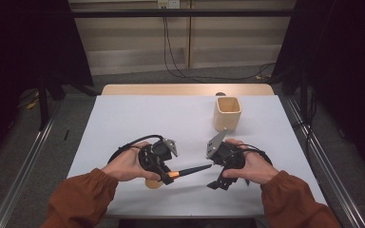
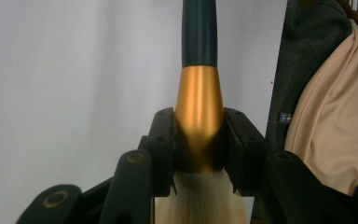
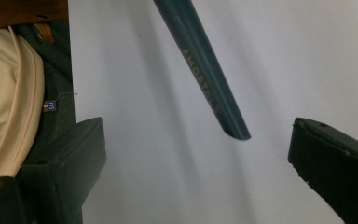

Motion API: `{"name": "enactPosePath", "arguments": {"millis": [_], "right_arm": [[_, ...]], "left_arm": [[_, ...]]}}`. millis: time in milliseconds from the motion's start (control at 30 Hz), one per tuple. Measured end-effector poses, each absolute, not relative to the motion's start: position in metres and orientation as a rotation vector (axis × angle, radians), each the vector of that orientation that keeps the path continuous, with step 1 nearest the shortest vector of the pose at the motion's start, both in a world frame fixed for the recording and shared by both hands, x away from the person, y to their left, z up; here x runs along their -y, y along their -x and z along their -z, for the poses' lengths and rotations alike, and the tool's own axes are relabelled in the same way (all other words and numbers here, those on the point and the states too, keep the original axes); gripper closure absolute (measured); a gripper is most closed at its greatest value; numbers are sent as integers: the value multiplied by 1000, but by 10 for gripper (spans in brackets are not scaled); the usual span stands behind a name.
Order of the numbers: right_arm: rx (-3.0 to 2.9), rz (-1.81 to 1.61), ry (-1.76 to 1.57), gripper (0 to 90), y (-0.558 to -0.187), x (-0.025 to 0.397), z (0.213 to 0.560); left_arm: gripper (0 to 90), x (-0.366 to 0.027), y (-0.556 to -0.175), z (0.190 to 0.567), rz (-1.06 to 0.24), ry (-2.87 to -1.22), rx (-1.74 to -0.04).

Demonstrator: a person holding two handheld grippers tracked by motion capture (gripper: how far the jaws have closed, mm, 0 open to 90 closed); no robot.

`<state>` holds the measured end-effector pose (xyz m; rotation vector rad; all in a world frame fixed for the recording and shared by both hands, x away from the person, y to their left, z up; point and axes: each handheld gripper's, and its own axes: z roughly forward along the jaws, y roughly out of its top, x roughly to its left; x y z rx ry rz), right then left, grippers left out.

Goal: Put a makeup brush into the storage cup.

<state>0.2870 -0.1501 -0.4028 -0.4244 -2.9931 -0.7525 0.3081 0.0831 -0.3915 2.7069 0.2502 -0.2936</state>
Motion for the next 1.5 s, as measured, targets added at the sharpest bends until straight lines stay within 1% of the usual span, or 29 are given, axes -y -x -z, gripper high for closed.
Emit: {"name": "enactPosePath", "arguments": {"millis": [133, 200, 233, 267, 300, 367, 600, 633, 667, 767, 833, 867, 933, 1033, 1067, 1167, 1233, 1267, 1300, 1333, 1367, 1400, 1433, 1500], "right_arm": [[2986, 709, 409, 35, -290, 144, 401], [3003, 689, 363, 81, -291, 139, 402], [3003, 689, 363, 81, -291, 139, 402], [3022, 700, 346, 101, -291, 137, 402], [3017, 695, 330, 101, -292, 134, 402], [3017, 692, 287, 150, -294, 128, 402], [3006, 675, 234, 209, -295, 116, 405], [3003, 672, 243, 223, -296, 114, 406], [2998, 664, 256, 257, -298, 113, 406], [2991, 681, 256, 283, -300, 111, 406], [2989, 710, 237, 351, -301, 108, 405], [2983, 723, 225, 380, -301, 106, 406], [2978, 725, 209, 414, -301, 104, 406], [2973, 730, 208, 436, -300, 103, 407], [2971, 747, 207, 447, -301, 102, 408], [2970, 755, 210, 466, -301, 102, 408], [2971, 764, 201, 494, -301, 101, 408], [2967, 770, 201, 505, -301, 101, 408], [2962, 780, 199, 531, -301, 101, 408], [2962, 780, 199, 531, -301, 101, 408], [2960, 788, 203, 558, -301, 100, 408], [2960, 788, 203, 558, -301, 100, 408], [2950, 803, 198, 585, -301, 100, 408], [2953, 804, 196, 592, -301, 100, 408]], "left_arm": [[662, -81, -308, 392, 318, -2722, -238], [662, -80, -309, 393, 319, -2733, -228], [662, -79, -308, 395, 321, -2728, -235], [662, -78, -308, 395, 312, -2726, -233], [662, -77, -308, 395, 338, -2721, -240], [661, -76, -309, 396, 324, -2736, -219], [662, -75, -309, 396, 323, -2715, -240], [662, -75, -309, 395, 325, -2720, -230], [662, -75, -310, 395, 325, -2724, -216], [662, -74, -308, 395, 322, -2716, -232], [662, -73, -309, 395, 318, -2725, -209], [662, -73, -308, 395, 321, -2709, -237], [662, -73, -310, 395, 314, -2726, -206], [661, -73, -309, 395, 317, -2723, -209], [661, -73, -307, 396, 322, -2703, -243], [662, -73, -310, 395, 316, -2717, -209], [661, -73, -309, 396, 321, -2714, -214], [661, -72, -307, 397, 308, -2690, -255], [662, -72, -308, 396, 326, -2701, -237], [661, -72, -308, 396, 326, -2701, -237], [662, -73, -308, 396, 308, -2697, -230], [662, -73, -308, 395, 307, -2685, -243], [662, -75, -309, 393, 324, -2663, -238], [661, -75, -309, 394, 326, -2661, -246]]}}
